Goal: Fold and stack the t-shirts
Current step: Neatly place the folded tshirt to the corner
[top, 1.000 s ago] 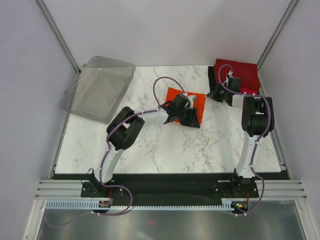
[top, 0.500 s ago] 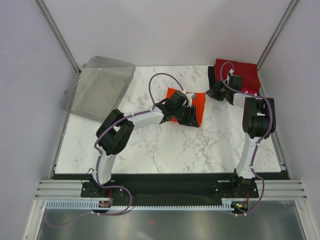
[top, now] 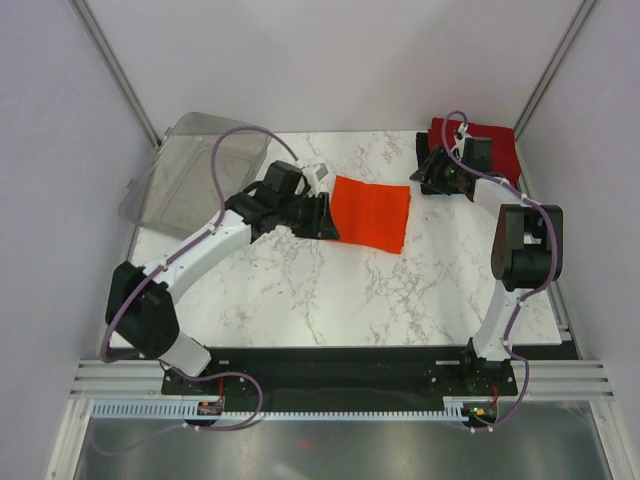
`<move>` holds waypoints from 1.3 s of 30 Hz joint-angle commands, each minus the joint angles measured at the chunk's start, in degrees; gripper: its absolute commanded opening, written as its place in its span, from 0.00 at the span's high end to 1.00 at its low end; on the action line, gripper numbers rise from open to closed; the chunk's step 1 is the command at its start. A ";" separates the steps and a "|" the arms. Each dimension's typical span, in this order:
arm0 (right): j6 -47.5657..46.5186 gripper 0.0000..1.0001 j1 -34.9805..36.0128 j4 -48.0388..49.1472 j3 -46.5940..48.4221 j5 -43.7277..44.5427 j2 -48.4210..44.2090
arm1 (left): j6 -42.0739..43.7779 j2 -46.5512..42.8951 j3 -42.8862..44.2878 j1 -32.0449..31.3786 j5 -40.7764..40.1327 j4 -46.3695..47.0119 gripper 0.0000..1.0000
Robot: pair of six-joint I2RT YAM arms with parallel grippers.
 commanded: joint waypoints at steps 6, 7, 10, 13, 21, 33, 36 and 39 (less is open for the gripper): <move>-10.90 0.37 0.92 -8.15 4.33 -0.12 2.95 | 10.04 -11.29 -6.34 4.46 -2.11 -9.16 0.54; -11.69 0.37 1.00 -8.51 4.86 -0.64 4.27 | 10.40 -11.99 -7.21 4.46 -2.72 -9.16 0.54; -12.48 0.38 1.71 -9.73 6.79 -2.75 6.82 | 10.58 -12.17 -8.10 4.46 -3.44 -9.16 0.54; -13.63 0.38 2.76 -9.92 6.01 -1.71 7.53 | 10.31 -12.26 -8.10 4.46 -0.89 -8.81 0.54; -15.03 0.44 5.75 -9.48 5.92 0.05 11.83 | 10.57 -12.88 -8.80 4.46 -0.18 -8.28 0.54; -19.34 0.89 7.86 -8.86 3.64 11.47 4.55 | 10.05 -12.88 -10.03 4.46 1.05 -7.40 0.55; -21.18 0.99 8.47 -9.65 3.64 17.52 0.60 | 10.05 -12.79 -10.21 4.46 0.88 -7.40 0.55; -23.38 1.00 8.65 -9.21 2.85 22.11 -3.45 | 9.96 -12.88 -10.47 4.46 0.61 -7.23 0.55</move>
